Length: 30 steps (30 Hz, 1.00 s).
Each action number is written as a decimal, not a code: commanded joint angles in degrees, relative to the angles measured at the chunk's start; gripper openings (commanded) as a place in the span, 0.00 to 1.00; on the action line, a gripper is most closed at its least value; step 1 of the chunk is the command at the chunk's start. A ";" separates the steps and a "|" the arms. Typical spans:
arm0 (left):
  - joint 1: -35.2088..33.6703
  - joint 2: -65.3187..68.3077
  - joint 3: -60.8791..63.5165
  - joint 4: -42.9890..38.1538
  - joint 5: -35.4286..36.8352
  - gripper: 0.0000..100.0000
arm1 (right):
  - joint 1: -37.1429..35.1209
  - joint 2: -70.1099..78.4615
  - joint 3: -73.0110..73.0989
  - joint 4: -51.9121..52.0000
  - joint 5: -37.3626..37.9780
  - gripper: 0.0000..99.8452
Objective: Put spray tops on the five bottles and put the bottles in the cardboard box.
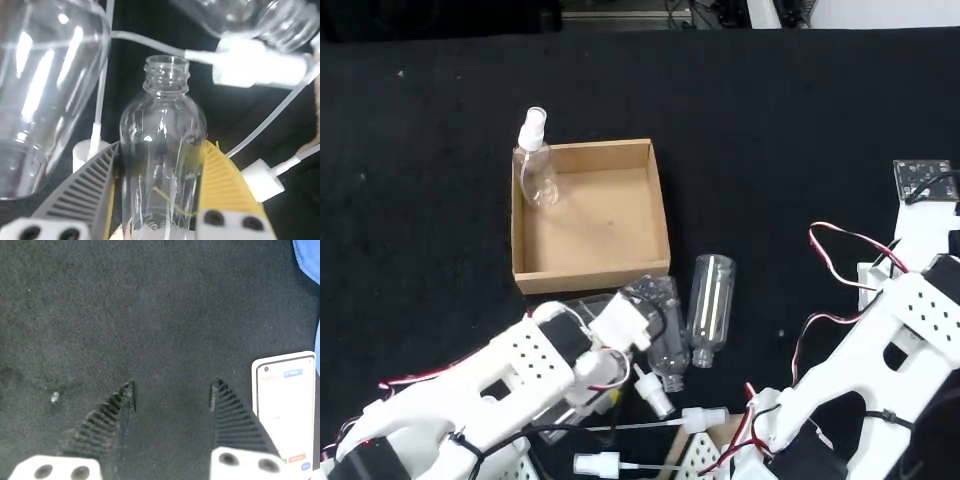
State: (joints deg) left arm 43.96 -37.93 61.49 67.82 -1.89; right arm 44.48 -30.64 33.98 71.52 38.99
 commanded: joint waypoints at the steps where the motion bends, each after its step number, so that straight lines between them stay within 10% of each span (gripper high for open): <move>1: -0.31 -0.62 -8.48 5.10 -0.62 0.12 | -1.23 -2.86 -0.75 -1.32 -0.09 0.21; 13: -0.75 -0.62 1.54 0.00 -9.32 0.30 | -1.14 -2.86 -0.75 -1.14 -0.09 0.21; 30: -0.75 -0.53 9.45 -13.01 -5.10 0.26 | -1.05 -2.86 -0.75 -0.97 -0.09 0.21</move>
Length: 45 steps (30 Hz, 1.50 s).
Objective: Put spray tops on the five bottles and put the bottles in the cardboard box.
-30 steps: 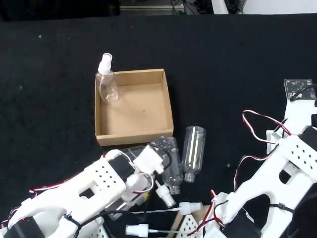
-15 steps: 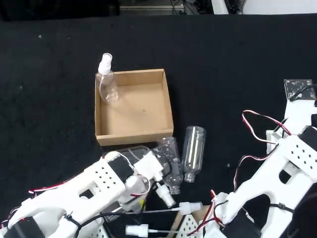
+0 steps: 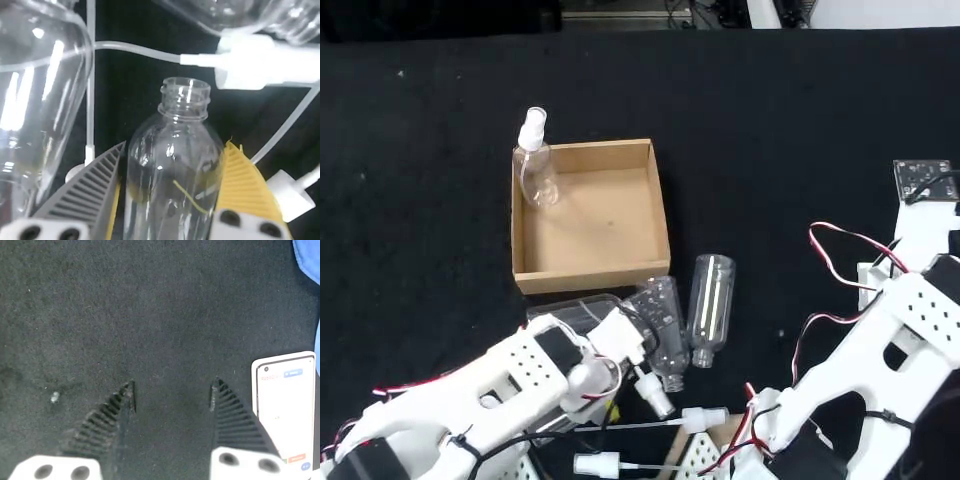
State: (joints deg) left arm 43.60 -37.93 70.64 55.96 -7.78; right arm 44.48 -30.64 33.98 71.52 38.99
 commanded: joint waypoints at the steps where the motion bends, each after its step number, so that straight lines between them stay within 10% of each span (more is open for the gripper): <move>1: -0.40 -0.53 0.31 -1.14 0.79 0.26 | -1.05 -2.86 -0.75 -1.05 -0.09 0.21; 11: 0.13 -0.62 -1.71 -0.26 -0.44 0.14 | -1.05 -2.95 -0.75 -1.05 -0.09 0.21; 31: -1.01 -0.62 -46.99 34.11 -16.70 0.10 | -1.32 -3.12 -0.66 -0.79 -0.09 0.21; 45: -33.27 -0.62 -89.54 44.31 -11.60 0.10 | -4.57 -3.21 -3.82 5.63 -4.04 0.20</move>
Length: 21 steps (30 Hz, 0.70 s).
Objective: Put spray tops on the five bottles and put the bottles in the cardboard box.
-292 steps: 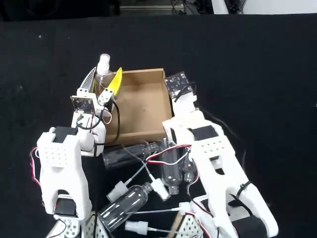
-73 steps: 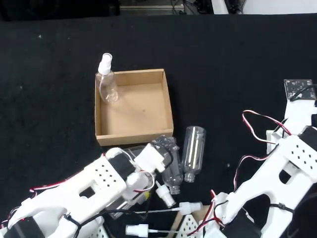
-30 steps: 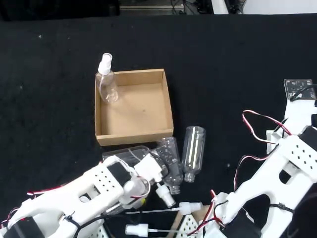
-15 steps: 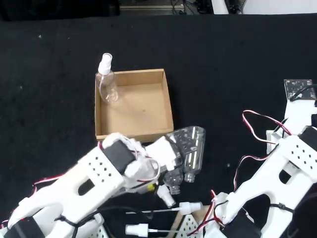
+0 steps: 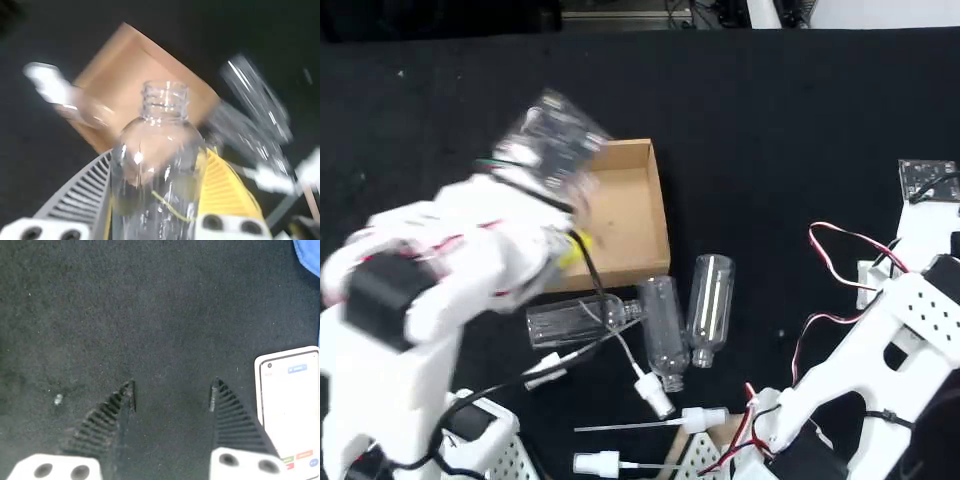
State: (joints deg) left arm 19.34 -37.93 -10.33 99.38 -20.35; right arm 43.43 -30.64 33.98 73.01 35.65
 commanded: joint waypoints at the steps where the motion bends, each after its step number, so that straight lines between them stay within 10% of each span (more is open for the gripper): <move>1: -11.65 -0.62 -8.48 0.88 0.97 0.10 | -4.66 -3.21 -5.23 6.42 -0.70 0.20; 10: -41.19 -0.53 4.62 -0.35 1.05 0.10 | -21.71 -3.30 -15.96 21.71 -0.70 0.20; 21: -67.65 -7.47 37.67 -22.07 0.70 0.10 | -53.27 -8.22 -15.08 27.69 -0.53 0.18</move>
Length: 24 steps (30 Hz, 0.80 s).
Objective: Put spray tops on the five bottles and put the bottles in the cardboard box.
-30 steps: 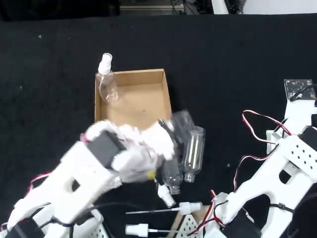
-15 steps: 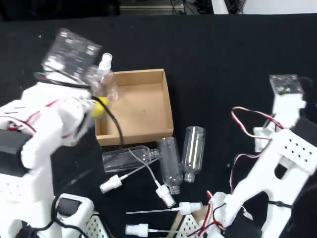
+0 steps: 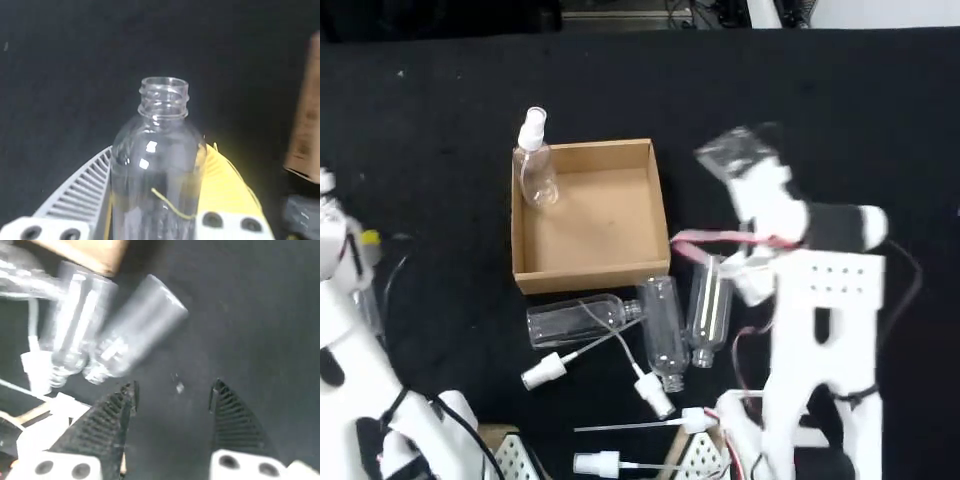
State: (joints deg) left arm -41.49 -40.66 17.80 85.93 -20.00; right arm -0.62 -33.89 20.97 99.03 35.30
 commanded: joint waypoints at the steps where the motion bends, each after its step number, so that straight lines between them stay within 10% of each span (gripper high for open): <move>1: -8.22 -5.36 12.70 -10.37 0.26 0.10 | -13.01 -6.64 -1.19 1.67 -0.35 0.17; 13: -24.04 -0.35 32.66 -32.26 0.26 0.10 | -52.84 -3.91 14.11 -11.34 -9.85 0.15; 24: -37.23 18.90 18.86 -34.37 -2.81 0.10 | -60.57 12.35 14.11 -24.62 -10.11 0.29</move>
State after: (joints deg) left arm -74.46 -26.59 45.32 52.62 -22.29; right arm -58.90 -23.69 35.74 78.20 25.63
